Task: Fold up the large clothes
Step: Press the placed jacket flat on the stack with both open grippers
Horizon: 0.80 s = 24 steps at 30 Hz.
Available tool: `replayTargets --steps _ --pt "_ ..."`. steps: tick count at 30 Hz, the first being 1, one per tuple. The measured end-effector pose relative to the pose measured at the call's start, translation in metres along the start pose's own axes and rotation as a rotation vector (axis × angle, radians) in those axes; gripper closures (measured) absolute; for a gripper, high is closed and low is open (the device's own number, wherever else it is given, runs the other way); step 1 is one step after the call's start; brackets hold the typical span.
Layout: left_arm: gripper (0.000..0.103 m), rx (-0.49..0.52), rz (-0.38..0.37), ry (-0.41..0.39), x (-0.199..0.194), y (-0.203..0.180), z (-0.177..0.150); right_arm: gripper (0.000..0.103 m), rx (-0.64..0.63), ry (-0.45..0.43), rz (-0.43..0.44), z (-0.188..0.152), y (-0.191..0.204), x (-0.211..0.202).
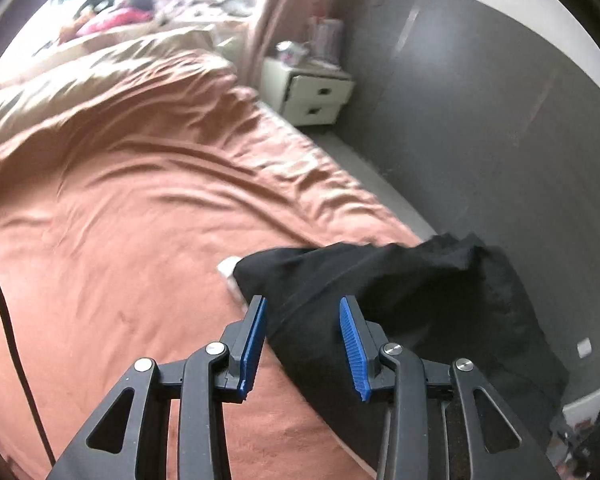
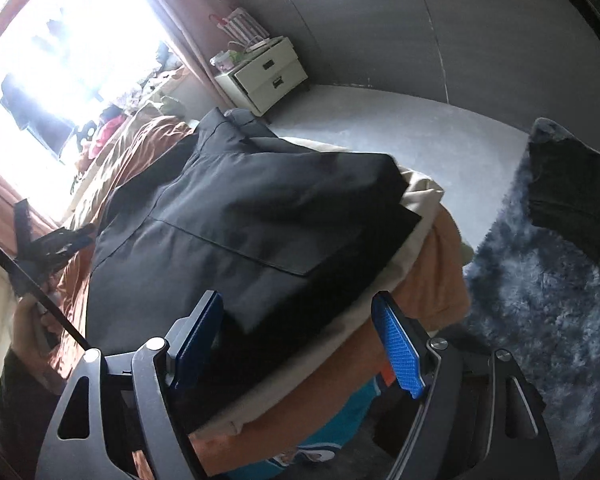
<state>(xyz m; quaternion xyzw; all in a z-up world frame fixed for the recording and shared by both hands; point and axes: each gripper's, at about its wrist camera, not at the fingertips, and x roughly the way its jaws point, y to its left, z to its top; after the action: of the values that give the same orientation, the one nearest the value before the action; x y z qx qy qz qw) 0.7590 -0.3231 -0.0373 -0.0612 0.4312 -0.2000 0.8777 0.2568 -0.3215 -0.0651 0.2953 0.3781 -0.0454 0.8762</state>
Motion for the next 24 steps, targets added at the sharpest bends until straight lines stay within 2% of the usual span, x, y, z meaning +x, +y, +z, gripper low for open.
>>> replayTargets --steps 3,6,8,10,12,15,18,24 --pt "0.064 0.079 -0.044 0.018 -0.002 -0.022 0.004 0.027 -0.010 -0.009 -0.014 -0.001 0.001 0.010" --pt "0.064 0.173 -0.091 0.075 0.010 -0.048 0.001 0.029 -0.005 -0.016 -0.036 -0.004 0.001 0.016" --pt "0.064 0.219 -0.084 0.104 0.025 -0.062 -0.002 0.037 0.008 -0.016 -0.042 -0.009 0.002 0.015" --pt "0.064 0.266 -0.048 0.138 0.045 -0.072 -0.004 0.038 0.020 -0.012 -0.050 -0.006 0.005 0.022" --pt "0.064 0.298 0.001 0.138 0.062 -0.076 -0.002 0.038 0.016 -0.021 -0.057 -0.004 0.015 0.028" --pt "0.064 0.300 0.055 0.135 0.081 -0.073 0.007 0.038 0.015 -0.042 -0.082 -0.004 0.027 0.034" --pt "0.064 0.295 0.105 0.101 0.076 -0.069 0.013 0.038 0.008 -0.055 -0.105 -0.006 0.032 0.040" --pt "0.064 0.273 0.132 0.085 0.050 -0.054 0.016 0.038 0.006 -0.074 -0.139 -0.012 0.037 0.046"
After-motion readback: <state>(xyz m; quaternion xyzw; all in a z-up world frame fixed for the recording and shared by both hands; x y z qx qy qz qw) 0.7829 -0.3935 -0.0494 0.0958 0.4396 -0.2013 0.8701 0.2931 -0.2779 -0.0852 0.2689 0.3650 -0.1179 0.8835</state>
